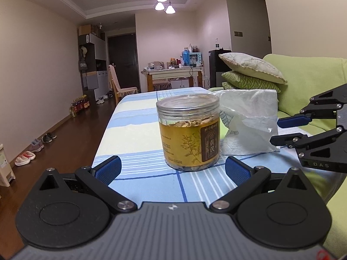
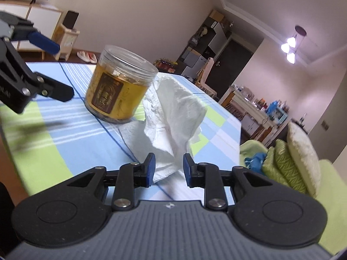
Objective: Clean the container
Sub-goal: 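Move the right gripper to the white tissue and close on it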
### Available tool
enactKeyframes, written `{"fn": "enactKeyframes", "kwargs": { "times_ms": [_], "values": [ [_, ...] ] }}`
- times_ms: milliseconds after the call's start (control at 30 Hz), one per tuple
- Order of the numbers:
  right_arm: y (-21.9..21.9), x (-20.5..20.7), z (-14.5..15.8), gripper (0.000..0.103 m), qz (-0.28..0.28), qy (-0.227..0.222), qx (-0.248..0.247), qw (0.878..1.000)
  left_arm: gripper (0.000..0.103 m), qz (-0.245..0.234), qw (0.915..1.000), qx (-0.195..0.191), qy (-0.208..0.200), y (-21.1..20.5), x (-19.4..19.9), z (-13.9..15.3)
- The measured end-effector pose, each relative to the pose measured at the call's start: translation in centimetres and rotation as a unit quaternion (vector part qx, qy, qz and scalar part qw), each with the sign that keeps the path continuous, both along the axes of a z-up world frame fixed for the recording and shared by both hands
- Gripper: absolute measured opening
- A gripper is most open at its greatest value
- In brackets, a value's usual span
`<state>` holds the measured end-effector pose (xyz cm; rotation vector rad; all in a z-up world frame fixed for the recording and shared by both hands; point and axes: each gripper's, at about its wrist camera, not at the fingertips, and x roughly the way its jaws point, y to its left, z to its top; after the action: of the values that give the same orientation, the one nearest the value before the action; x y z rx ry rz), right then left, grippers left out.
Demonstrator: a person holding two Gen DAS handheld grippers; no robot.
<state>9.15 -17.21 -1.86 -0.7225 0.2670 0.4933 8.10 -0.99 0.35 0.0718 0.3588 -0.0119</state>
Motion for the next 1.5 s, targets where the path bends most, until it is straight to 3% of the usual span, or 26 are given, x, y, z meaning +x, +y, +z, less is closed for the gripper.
{"fn": "enactKeyframes", "kwargs": {
  "times_ms": [533,700,1067,1167,1300,1500],
  "values": [
    [0.4,1.9,2.3,0.023,0.060,0.010,0.007,0.998,0.102,0.001,1.0000,-0.004,0.002,0.3,0.6,-0.5],
    [1.1,3.5,2.9,0.023,0.087,0.038,0.000,0.995,0.102,0.000,1.0000,-0.005,0.002,0.4,0.7,-0.5],
    [2.9,5.6,1.6,0.023,0.105,0.030,-0.061,0.992,0.102,0.003,1.0000,-0.005,0.004,0.8,1.3,-0.6],
    [3.2,5.6,1.2,0.022,0.101,0.019,-0.073,0.992,0.102,0.004,1.0000,-0.005,0.004,0.9,1.3,-0.6],
    [2.3,5.4,1.8,0.006,0.083,0.023,-0.048,0.995,0.102,-0.006,1.0000,-0.002,-0.001,1.0,1.5,-0.4],
    [1.0,5.0,2.6,0.002,0.057,0.029,-0.011,0.998,0.102,-0.022,0.9997,0.005,-0.008,1.2,1.7,0.0]
  ]
}}
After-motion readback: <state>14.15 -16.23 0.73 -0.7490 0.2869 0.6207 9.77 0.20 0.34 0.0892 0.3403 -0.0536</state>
